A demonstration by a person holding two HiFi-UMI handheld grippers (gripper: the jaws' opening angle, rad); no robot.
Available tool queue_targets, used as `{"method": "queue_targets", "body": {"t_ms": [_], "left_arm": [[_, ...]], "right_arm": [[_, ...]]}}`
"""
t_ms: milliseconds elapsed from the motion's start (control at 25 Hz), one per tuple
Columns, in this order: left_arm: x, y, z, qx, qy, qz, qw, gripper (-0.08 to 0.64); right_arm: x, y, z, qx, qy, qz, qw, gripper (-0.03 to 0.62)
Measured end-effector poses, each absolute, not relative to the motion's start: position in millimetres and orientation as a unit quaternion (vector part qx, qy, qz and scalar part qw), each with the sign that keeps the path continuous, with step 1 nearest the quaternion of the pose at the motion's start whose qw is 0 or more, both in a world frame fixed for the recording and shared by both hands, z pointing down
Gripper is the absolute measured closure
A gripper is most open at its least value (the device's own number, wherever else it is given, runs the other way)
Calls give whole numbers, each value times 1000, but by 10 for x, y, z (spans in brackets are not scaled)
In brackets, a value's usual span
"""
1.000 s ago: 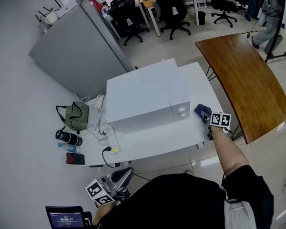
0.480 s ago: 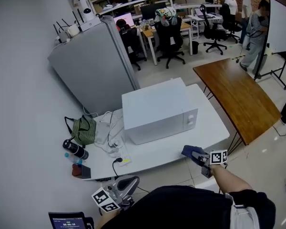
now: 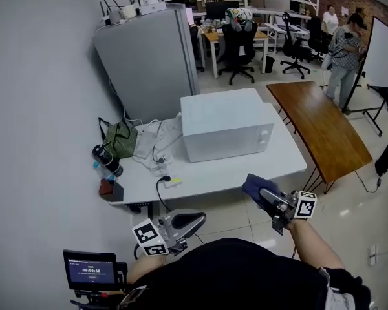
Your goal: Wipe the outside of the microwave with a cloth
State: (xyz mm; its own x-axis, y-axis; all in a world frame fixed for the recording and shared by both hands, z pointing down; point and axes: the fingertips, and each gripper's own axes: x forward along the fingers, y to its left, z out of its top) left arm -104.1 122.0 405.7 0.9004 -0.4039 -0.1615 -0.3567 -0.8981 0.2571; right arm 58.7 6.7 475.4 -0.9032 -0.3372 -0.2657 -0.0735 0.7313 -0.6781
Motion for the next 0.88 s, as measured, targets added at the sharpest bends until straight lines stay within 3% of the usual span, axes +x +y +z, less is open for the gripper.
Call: {"method": "queue_targets", "body": {"t_ms": [160, 480, 880], "left_arm": [[-503, 1676, 4054, 966, -213, -103, 102, 557], [953, 2771, 4119, 957, -222, -108, 153, 557], [788, 3090, 4142, 956, -220, -115, 155, 557]], "right_arm": [[983, 659, 4351, -63, 934, -291, 196, 535], [2083, 2079, 4058, -11, 961, -231, 153, 535], [1858, 2381, 3886, -31, 972, -182, 148, 535]]}}
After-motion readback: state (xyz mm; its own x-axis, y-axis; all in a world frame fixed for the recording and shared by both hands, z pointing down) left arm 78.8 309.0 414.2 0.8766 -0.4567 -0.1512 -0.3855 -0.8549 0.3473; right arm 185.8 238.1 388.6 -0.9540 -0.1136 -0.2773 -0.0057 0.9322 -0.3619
